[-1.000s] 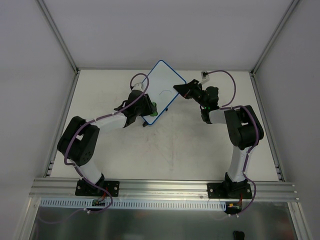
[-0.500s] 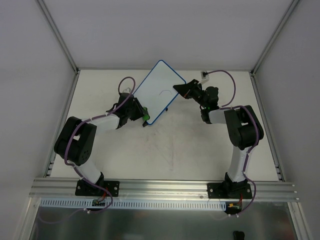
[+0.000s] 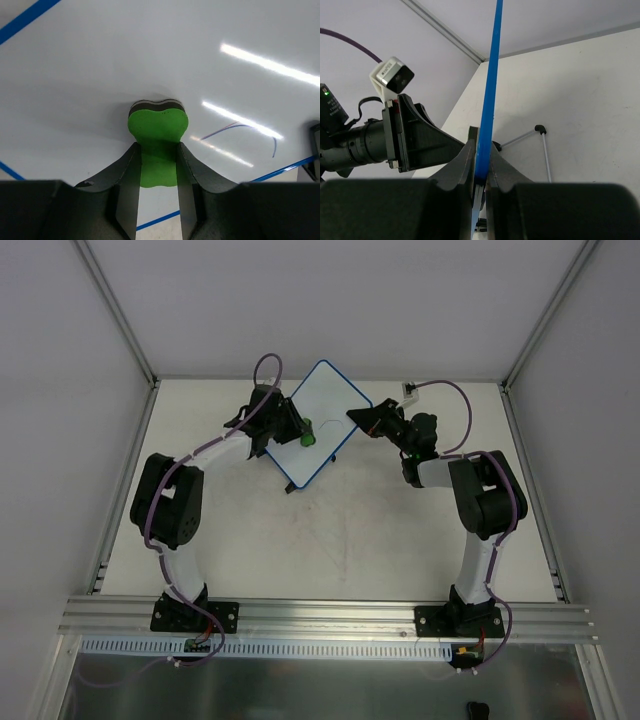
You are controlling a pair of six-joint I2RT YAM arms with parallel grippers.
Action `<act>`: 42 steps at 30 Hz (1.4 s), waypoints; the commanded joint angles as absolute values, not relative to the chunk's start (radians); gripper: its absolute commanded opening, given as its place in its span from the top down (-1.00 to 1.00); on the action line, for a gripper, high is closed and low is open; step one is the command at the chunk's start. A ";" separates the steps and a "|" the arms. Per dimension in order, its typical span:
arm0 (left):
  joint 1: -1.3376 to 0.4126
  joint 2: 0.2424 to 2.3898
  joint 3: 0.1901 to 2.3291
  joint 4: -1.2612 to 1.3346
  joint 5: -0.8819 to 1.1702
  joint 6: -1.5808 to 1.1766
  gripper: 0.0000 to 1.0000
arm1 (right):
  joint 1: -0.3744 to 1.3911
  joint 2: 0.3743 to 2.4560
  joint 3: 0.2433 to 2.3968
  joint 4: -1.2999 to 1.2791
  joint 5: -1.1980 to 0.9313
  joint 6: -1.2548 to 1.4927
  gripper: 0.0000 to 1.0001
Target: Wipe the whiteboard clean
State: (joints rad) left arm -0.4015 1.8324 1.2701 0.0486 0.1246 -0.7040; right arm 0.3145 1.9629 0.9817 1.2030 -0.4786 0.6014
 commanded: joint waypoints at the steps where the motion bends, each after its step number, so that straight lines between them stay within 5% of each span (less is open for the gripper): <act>1: -0.448 1.900 1.373 0.045 0.163 -0.669 1.00 | 0.341 1.940 0.985 1.272 -0.563 0.558 1.00; 10: -0.583 2.000 1.572 -0.020 0.166 -0.595 1.00 | 0.333 1.937 0.966 1.298 -0.551 0.563 1.00; 20: -0.575 1.956 1.549 -0.057 0.190 -0.468 1.00 | 0.331 1.941 0.974 1.298 -0.568 0.572 1.00; 33: -0.509 1.875 1.353 -0.114 -0.219 -0.508 1.00 | 0.330 1.940 0.971 1.304 -0.563 0.574 1.00; 42: -0.486 1.881 1.414 -0.107 -0.045 -0.477 1.00 | 0.330 1.944 0.973 1.307 -0.568 0.578 1.00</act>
State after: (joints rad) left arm -0.4709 1.8484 1.3575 -0.0631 -0.1127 -0.5255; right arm 0.3092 1.9629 0.9703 1.2175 -0.4831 0.6132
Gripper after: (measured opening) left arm 0.291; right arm 0.127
